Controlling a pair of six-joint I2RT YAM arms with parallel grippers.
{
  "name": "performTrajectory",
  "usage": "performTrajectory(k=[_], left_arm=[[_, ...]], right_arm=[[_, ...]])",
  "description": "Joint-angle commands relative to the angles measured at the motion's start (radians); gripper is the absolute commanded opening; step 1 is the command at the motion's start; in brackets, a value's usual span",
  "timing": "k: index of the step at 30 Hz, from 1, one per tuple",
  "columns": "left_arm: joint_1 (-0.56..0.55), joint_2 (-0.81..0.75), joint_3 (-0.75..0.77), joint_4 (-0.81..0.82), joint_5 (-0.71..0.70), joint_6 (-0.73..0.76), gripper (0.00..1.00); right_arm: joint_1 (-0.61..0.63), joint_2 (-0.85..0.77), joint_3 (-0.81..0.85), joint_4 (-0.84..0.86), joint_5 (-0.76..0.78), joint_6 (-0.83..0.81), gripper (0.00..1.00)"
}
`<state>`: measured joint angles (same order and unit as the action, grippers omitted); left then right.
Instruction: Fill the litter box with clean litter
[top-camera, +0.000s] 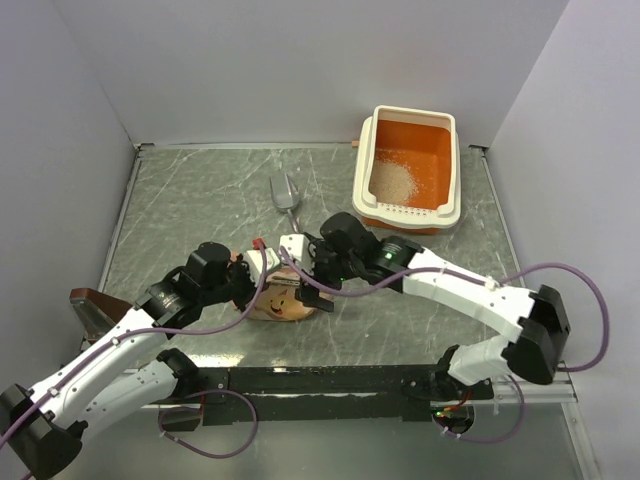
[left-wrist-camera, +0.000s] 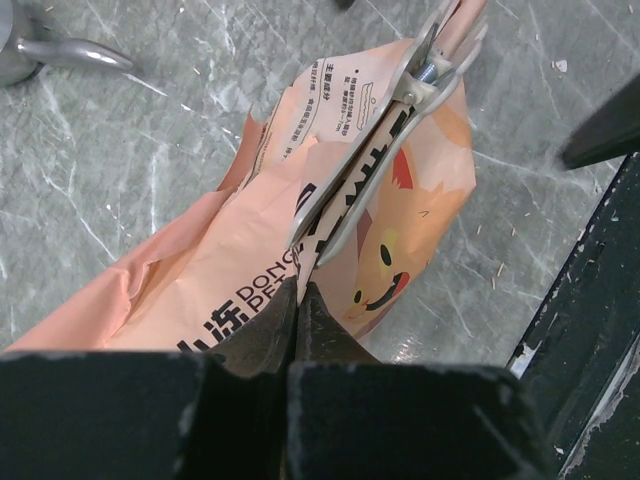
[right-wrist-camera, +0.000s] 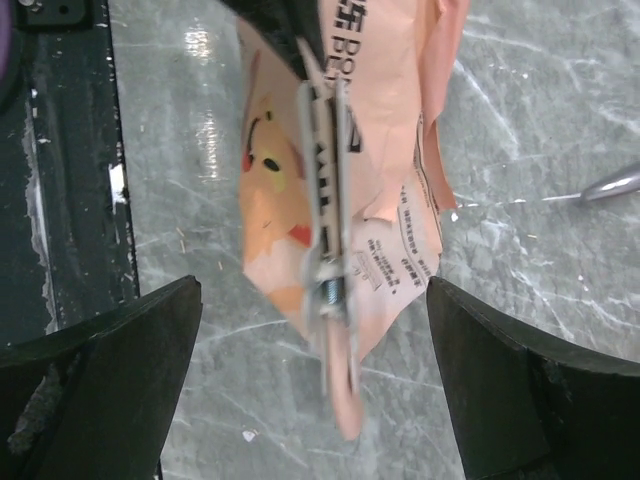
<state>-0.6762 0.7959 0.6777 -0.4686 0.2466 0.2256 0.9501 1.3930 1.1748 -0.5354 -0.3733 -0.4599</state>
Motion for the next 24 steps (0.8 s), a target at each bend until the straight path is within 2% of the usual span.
performTrajectory(k=[1,7,8,10,13,14,16,17,20,21,24], left_arm=[[-0.008,-0.006,0.04,0.182,0.022,-0.009,0.02],[-0.006,0.008,0.054,0.183,0.011,-0.026,0.09],[-0.008,0.008,0.057,0.188,0.008,-0.032,0.17],[-0.006,0.005,0.068,0.191,0.003,-0.046,0.23],[-0.008,-0.003,0.086,0.2,0.01,-0.069,0.35],[-0.006,-0.006,0.112,0.194,0.01,-0.083,0.42],[-0.008,0.0,0.155,0.167,0.011,-0.117,0.48],[-0.008,0.006,0.204,0.15,0.007,-0.124,0.55],[-0.008,0.043,0.317,0.055,-0.012,-0.16,0.64],[-0.006,0.054,0.344,0.003,-0.015,-0.164,0.99],[-0.008,0.089,0.427,-0.047,-0.035,-0.183,0.99]], right_arm=[[0.044,-0.152,-0.017,0.072,0.074,0.036,1.0],[0.015,-0.307,-0.027,0.118,0.285,0.173,1.0],[0.003,-0.321,-0.024,0.121,0.331,0.2,1.0],[-0.025,-0.339,-0.003,0.071,0.417,0.309,1.0],[-0.096,-0.318,0.068,-0.033,0.434,0.406,1.0],[-0.096,-0.318,0.075,-0.037,0.447,0.417,1.0],[-0.109,-0.334,0.068,-0.026,0.453,0.463,1.0],[-0.123,-0.347,0.06,-0.02,0.444,0.516,1.0],[-0.166,-0.353,0.04,-0.011,0.437,0.608,1.0],[-0.165,-0.348,0.04,-0.012,0.457,0.636,1.0],[-0.166,-0.306,0.068,-0.056,0.564,0.703,1.0]])
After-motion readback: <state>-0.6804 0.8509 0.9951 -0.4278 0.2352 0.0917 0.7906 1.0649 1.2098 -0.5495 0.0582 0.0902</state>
